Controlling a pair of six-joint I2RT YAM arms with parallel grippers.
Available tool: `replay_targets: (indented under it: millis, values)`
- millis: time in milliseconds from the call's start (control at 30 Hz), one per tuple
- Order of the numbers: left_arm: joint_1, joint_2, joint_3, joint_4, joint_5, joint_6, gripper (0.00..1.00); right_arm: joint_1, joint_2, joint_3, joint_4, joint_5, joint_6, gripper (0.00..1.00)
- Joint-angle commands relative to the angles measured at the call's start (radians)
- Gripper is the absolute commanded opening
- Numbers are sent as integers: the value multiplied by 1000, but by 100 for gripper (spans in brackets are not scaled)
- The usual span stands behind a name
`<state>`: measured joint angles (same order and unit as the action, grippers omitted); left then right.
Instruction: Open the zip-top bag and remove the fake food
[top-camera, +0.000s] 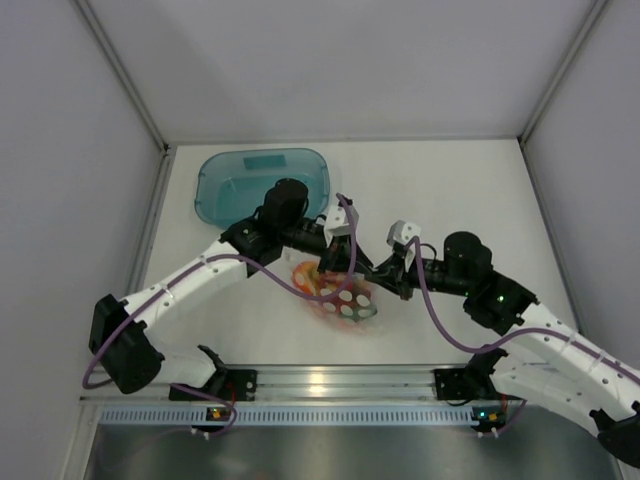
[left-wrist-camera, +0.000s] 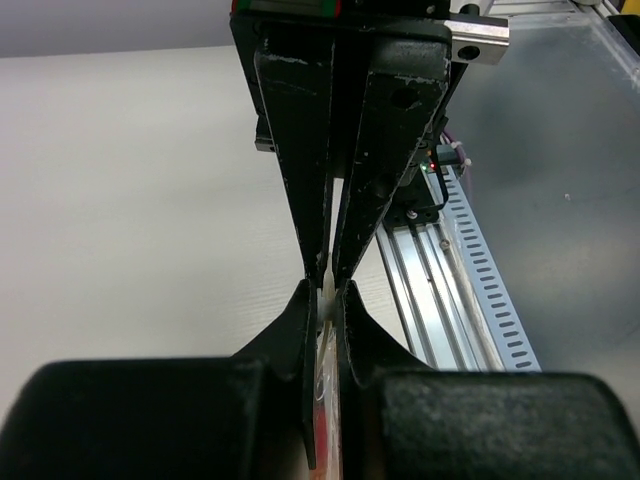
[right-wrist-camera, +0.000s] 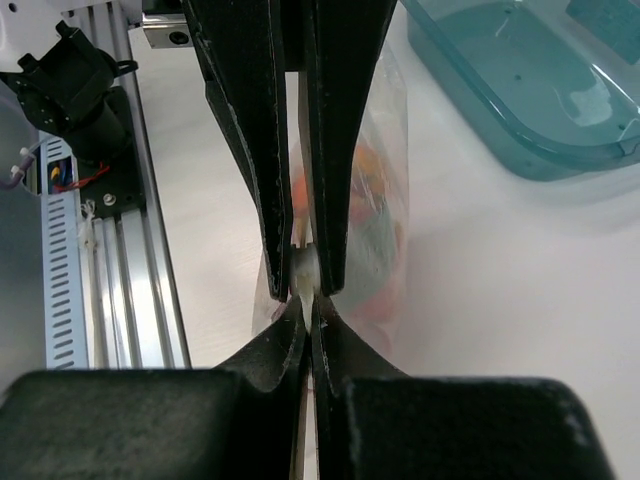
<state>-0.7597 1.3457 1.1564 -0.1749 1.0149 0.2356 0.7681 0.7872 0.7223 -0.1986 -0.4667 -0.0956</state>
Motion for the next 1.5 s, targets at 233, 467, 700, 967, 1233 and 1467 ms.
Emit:
replay_targets:
  millis: [233,467,700,967,1233,1467]
  values:
    - [175,-17,-66,32,62,39,0,16,-127,20,81,183,33,0]
    - [325,-8,-133,31,60,22,0,16,-193,40,13,305,66,0]
    - [441,-33,-201,43,70,22,0,16,-227,104,-99,399,73,0]
    - [536,16,-196,43,85,16,0,16,-224,146,-177,546,85,0]
    - [554,53,-182,46,63,-19,0,16,-210,141,-170,582,119,0]
    - [499,40,-113,48,136,-53,48,16,-194,100,-104,347,103,0]
